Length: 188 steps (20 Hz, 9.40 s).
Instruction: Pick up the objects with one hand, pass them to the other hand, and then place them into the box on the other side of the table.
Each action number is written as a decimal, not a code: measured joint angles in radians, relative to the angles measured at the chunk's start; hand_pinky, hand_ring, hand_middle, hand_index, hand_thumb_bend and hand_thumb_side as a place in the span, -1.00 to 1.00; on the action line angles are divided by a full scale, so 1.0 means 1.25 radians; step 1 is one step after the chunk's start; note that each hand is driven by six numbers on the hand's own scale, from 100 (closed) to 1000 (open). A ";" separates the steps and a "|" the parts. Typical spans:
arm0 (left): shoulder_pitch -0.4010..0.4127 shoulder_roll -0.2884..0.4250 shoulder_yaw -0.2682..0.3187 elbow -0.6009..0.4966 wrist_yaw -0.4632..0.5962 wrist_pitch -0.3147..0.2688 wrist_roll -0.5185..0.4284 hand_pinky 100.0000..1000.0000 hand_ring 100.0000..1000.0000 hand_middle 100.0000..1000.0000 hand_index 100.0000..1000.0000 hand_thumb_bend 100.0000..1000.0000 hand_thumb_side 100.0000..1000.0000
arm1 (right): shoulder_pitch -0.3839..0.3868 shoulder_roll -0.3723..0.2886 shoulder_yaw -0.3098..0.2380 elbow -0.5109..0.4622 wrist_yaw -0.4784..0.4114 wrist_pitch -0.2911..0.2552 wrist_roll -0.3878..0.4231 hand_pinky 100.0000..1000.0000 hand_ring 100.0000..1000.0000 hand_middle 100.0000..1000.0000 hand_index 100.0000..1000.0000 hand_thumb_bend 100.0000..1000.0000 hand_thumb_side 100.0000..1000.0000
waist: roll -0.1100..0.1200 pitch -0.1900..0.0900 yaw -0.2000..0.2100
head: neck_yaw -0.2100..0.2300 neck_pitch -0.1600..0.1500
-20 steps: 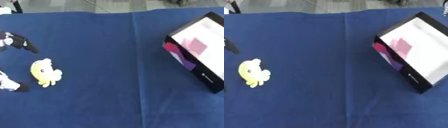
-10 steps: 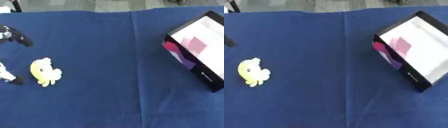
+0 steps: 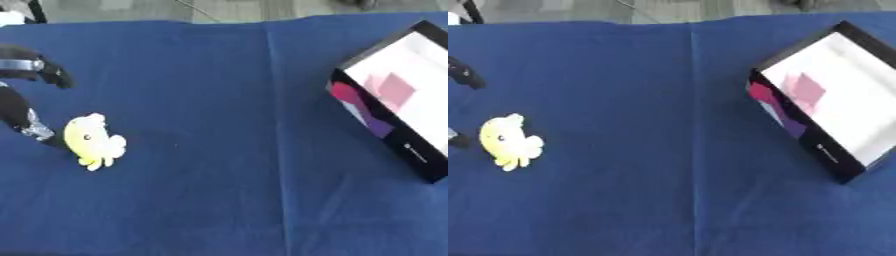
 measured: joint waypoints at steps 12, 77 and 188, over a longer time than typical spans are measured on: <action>-0.029 -0.053 -0.019 0.097 -0.086 -0.096 -0.002 0.78 0.78 0.53 0.66 0.52 -0.65 | 0.001 -0.036 -0.036 0.000 -0.073 0.003 0.003 0.25 0.60 0.50 0.60 -1.00 -0.64 | -0.004 0.000 -0.009 | 0.009 0.012; 0.011 -0.247 0.019 -0.218 0.054 0.045 0.699 0.39 0.00 -0.17 -0.01 -1.00 -0.70 | -0.254 0.142 0.165 0.000 0.242 0.192 0.457 0.41 0.67 0.60 0.67 -0.66 -0.64 | -0.010 -0.001 -0.009 | -0.016 -0.003; 0.028 -0.505 -0.095 -0.266 -0.592 -0.135 0.908 0.59 0.60 0.62 0.79 0.75 -0.65 | -0.392 0.464 0.437 -0.004 0.006 0.219 0.431 0.15 0.18 -0.53 -0.51 -0.65 -1.00 | -0.034 0.005 0.020 | -0.049 -0.010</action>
